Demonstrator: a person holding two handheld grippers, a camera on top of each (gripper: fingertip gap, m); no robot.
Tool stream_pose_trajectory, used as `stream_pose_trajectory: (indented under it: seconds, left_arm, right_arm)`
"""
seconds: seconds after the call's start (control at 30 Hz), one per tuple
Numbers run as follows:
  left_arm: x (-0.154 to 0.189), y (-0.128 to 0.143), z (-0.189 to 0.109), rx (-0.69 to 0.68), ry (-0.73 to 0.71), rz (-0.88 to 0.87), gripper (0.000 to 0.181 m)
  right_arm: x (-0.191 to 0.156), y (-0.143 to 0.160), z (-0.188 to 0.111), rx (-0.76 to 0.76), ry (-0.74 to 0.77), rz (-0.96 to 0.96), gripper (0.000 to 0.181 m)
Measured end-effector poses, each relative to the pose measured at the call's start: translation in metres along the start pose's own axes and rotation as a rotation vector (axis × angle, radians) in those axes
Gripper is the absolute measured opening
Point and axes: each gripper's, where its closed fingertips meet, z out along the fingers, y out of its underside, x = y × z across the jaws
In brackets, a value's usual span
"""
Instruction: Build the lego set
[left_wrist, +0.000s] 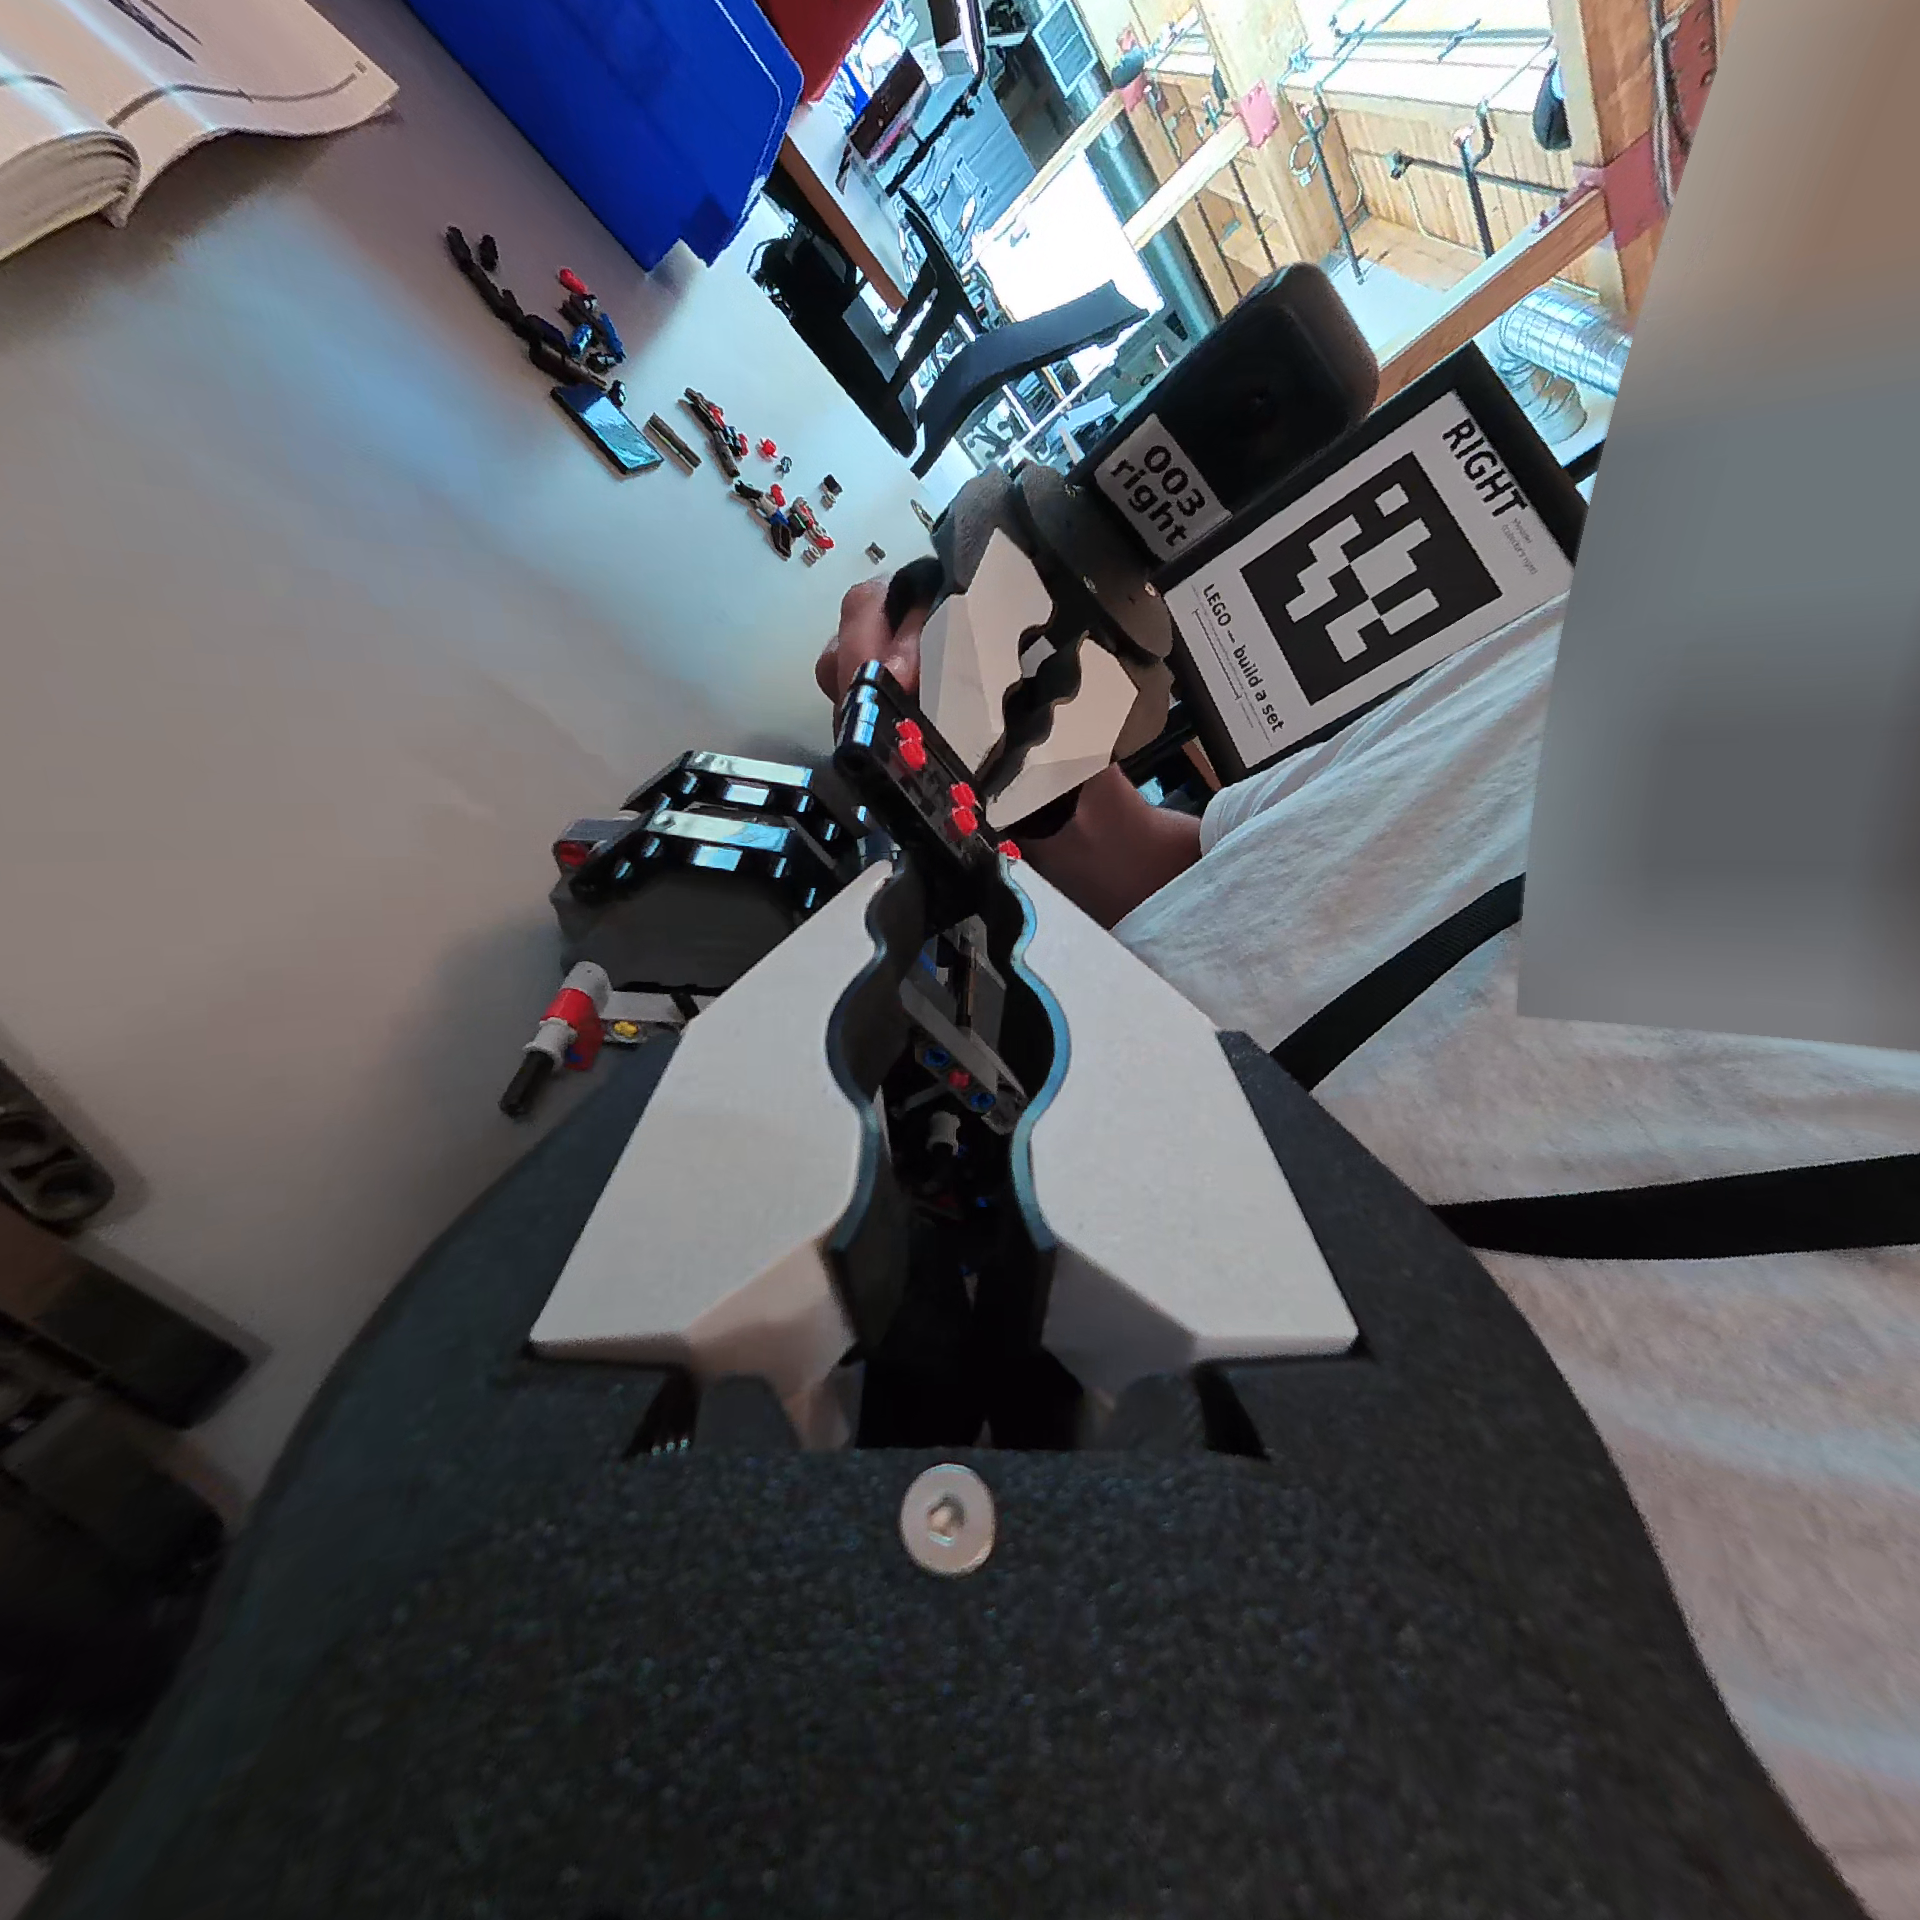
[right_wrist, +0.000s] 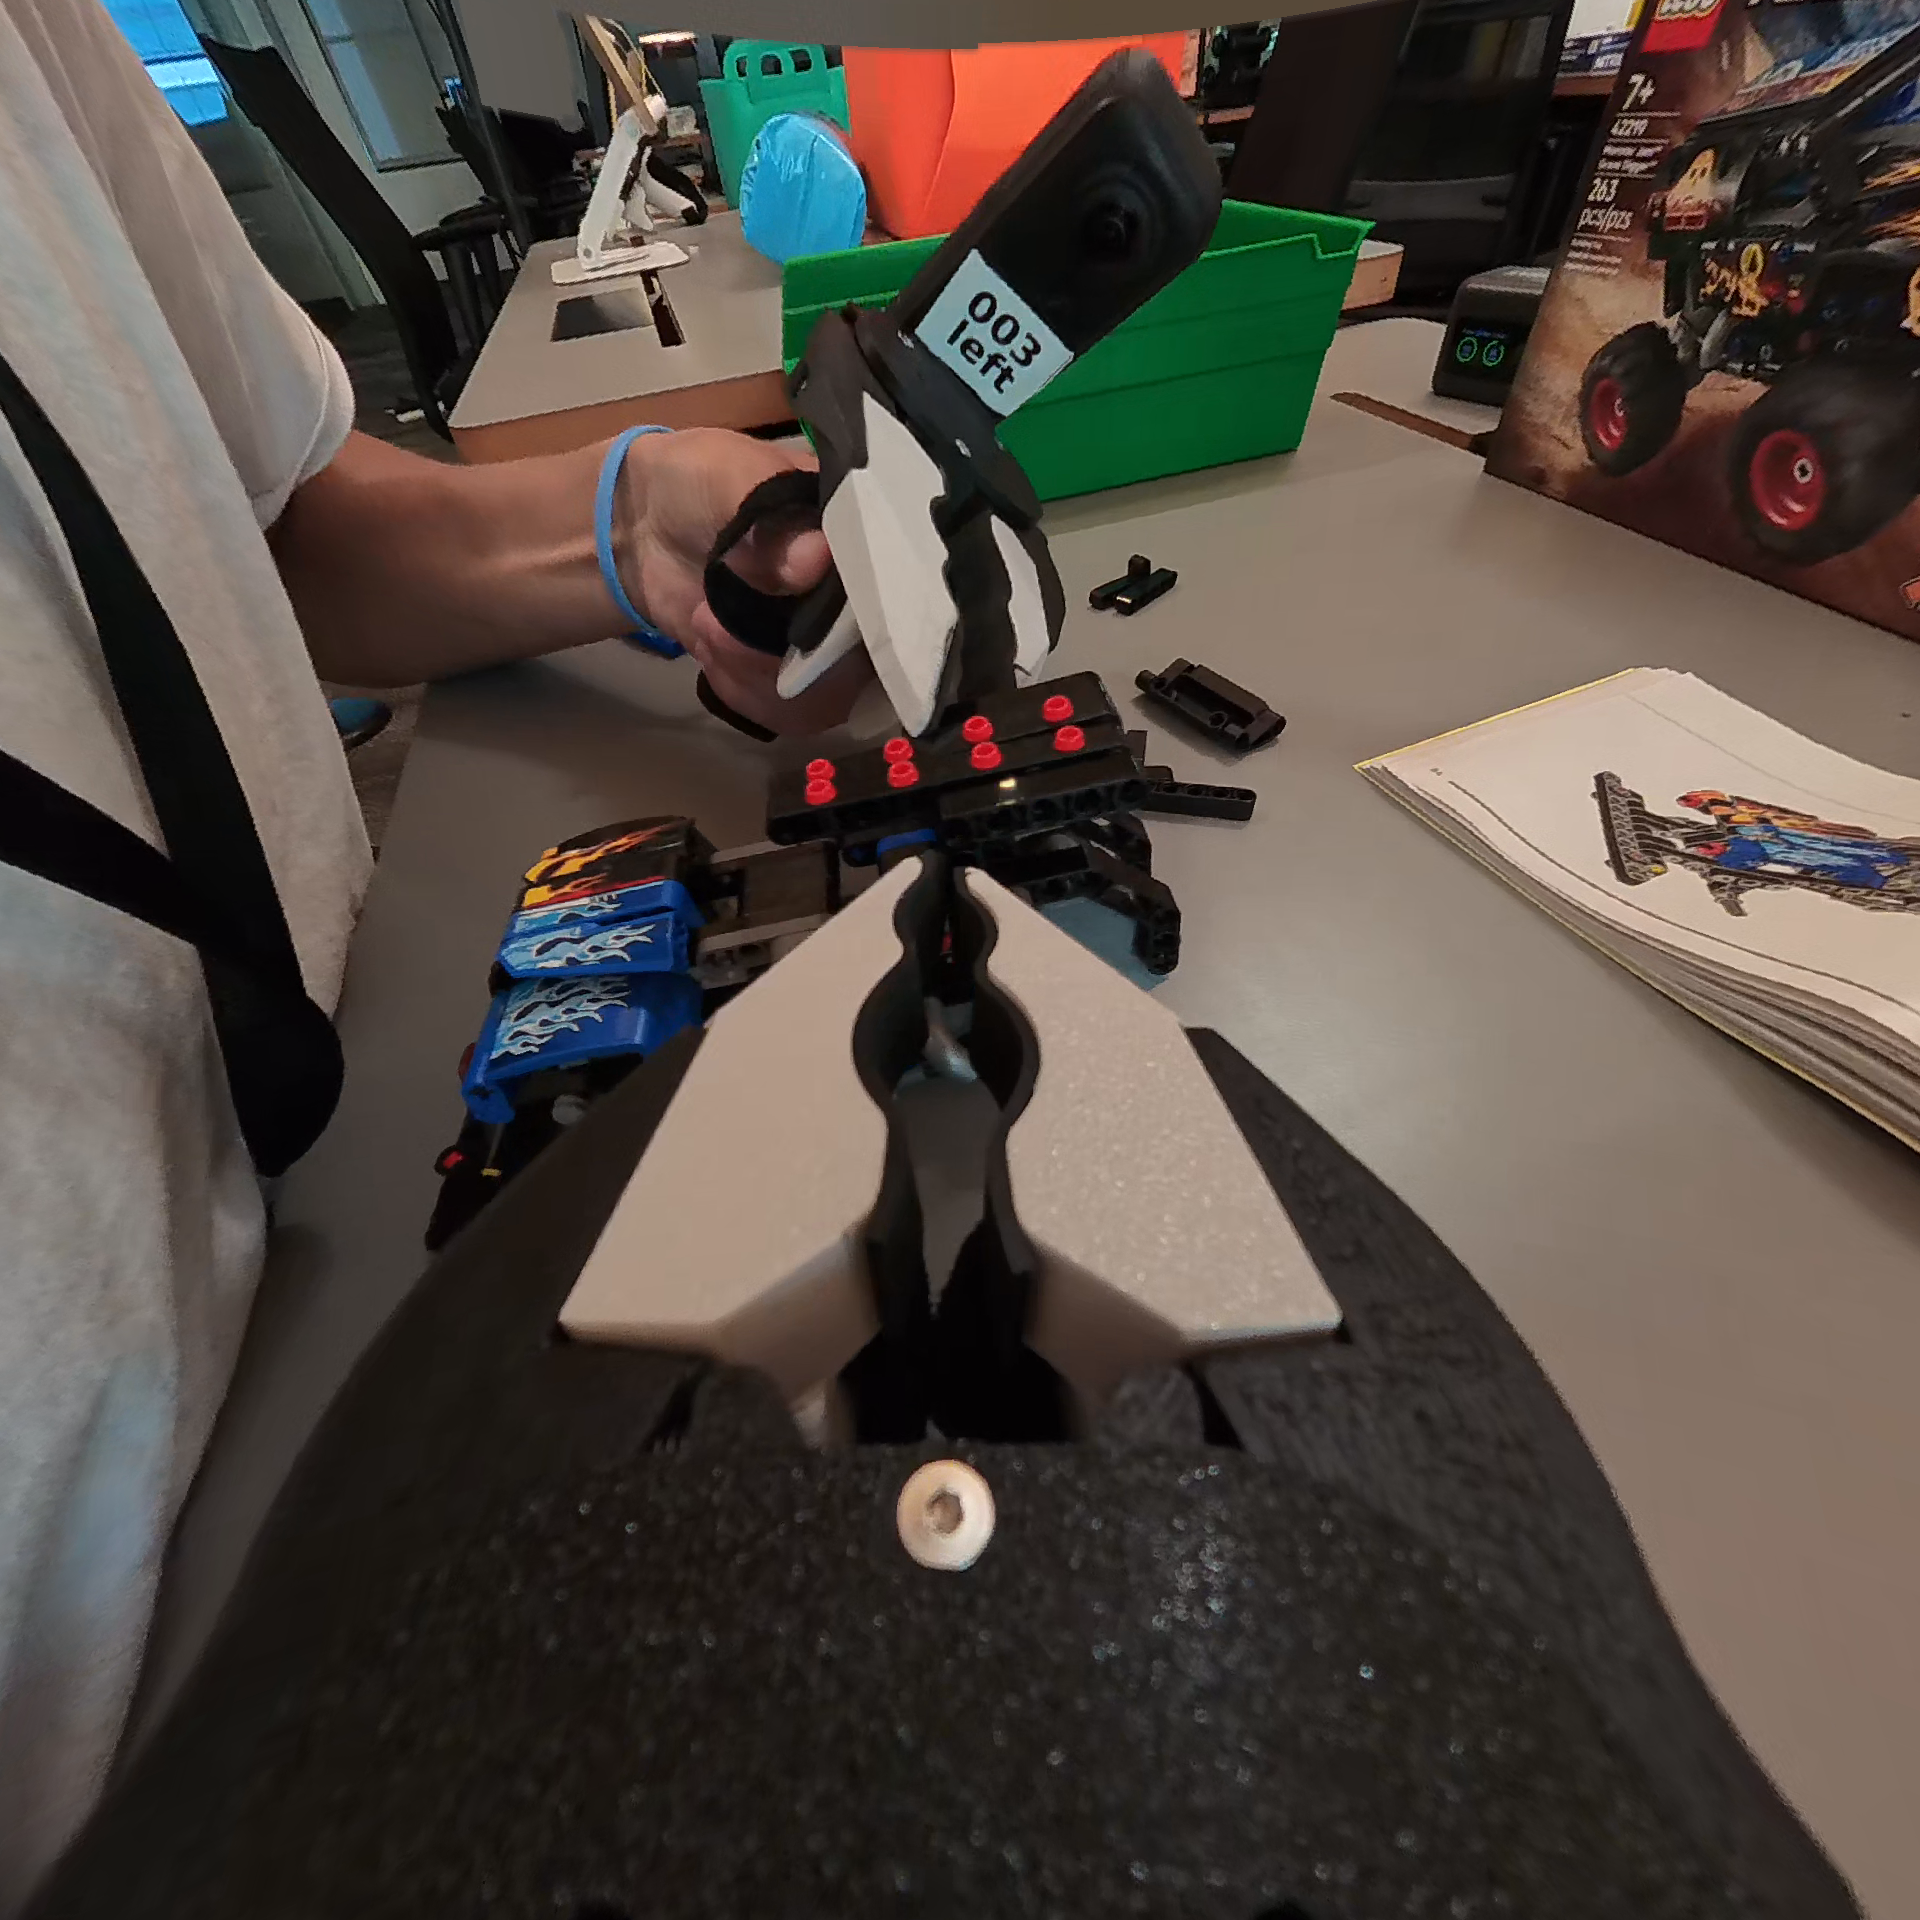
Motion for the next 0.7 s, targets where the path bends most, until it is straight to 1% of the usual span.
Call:
stream_pose_trajectory:
  seconds: [0.17,0.37,0.43,0.53,0.6,0.63,0.7]
  left_arm:
    - [-0.003,-0.004,0.001,0.026,-0.001,-0.005,0.010]
    - [-0.001,-0.001,0.000,-0.026,0.000,0.024,0.011]
    - [-0.002,-0.001,-0.002,-0.034,-0.005,0.039,0.012]
    - [-0.008,-0.007,-0.004,-0.010,-0.031,0.016,0.021]
    - [-0.009,-0.016,-0.005,0.038,-0.007,-0.043,0.022]
    - [-0.011,-0.020,-0.006,0.061,0.001,-0.075,0.022]
    - [-0.016,-0.022,-0.006,0.074,-0.002,-0.108,0.021]
  right_arm:
    - [0.003,-0.001,0.004,-0.008,0.025,0.000,0.000]
    - [0.001,-0.001,0.004,0.002,0.007,-0.001,0.000]
    - [0.002,-0.005,-0.001,0.015,-0.005,-0.015,0.001]
    - [0.013,-0.013,-0.010,0.021,0.001,-0.005,0.005]
    - [0.019,-0.018,-0.009,0.019,-0.027,0.040,0.006]
    - [0.024,-0.015,-0.006,0.001,-0.035,0.096,0.005]
    - [0.029,-0.009,0.000,-0.021,-0.098,0.282,0.006]
